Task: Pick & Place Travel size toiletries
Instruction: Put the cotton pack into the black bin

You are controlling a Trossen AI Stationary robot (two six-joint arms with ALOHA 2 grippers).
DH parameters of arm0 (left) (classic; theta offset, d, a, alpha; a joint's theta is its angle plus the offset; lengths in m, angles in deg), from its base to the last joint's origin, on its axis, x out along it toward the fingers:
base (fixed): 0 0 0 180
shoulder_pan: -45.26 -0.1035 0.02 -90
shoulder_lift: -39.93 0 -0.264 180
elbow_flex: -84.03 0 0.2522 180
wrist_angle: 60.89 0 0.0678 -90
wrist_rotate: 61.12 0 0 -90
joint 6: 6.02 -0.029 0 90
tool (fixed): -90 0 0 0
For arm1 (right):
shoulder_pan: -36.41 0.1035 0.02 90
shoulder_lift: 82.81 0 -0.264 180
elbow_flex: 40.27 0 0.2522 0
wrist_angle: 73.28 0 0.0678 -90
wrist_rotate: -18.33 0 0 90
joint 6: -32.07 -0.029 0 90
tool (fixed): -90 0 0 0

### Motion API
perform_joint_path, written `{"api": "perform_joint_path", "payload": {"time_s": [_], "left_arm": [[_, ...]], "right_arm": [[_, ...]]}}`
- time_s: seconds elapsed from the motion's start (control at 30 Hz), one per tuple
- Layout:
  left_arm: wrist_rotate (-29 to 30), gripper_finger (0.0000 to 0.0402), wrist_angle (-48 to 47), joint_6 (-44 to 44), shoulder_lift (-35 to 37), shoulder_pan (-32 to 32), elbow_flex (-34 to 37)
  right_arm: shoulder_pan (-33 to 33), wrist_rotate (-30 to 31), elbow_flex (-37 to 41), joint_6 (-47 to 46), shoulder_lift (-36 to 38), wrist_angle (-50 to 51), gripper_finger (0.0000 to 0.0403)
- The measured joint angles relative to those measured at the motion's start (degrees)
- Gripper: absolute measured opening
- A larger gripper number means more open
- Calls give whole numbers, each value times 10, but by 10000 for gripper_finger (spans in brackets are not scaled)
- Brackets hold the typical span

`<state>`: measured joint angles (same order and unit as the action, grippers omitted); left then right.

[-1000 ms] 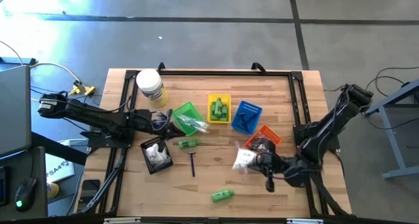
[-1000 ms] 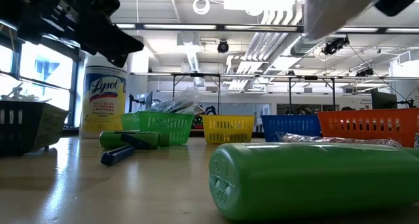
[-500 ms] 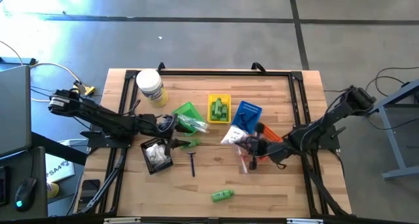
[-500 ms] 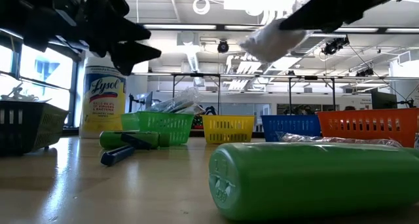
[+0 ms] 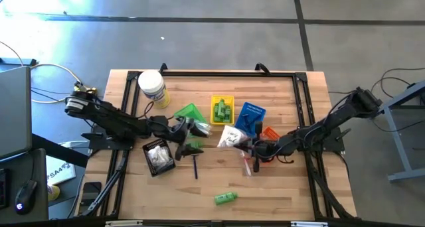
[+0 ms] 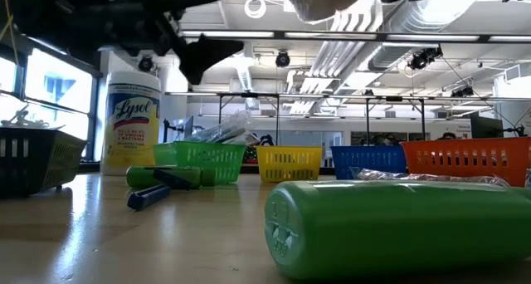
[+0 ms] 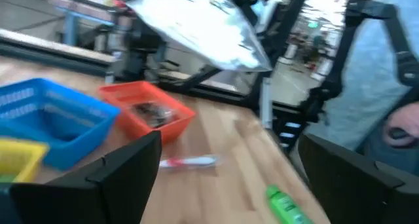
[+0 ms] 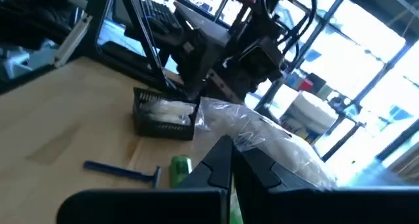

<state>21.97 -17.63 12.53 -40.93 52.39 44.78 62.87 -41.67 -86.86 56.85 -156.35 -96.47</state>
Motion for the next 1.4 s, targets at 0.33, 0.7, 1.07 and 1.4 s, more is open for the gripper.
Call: {"api": "perform_joint_path", "payload": {"time_s": [0.33,0.7,1.07,1.4], "left_arm": [[-121,352,-2,4,-74,0,-113],[-165,352,-3,-2,-99,0,-177],[-97,352,-114,-33,-110,0,-213],[-82,206,-145,-88,-119,0,-226]], "right_arm": [[-1,-62,-48,70,-9,-4,3],[5,-73,-60,81,-88,0,3],[1,-28,-60,80,-112,-32,3],[-2,-32,-60,49,-112,-30,3]]}}
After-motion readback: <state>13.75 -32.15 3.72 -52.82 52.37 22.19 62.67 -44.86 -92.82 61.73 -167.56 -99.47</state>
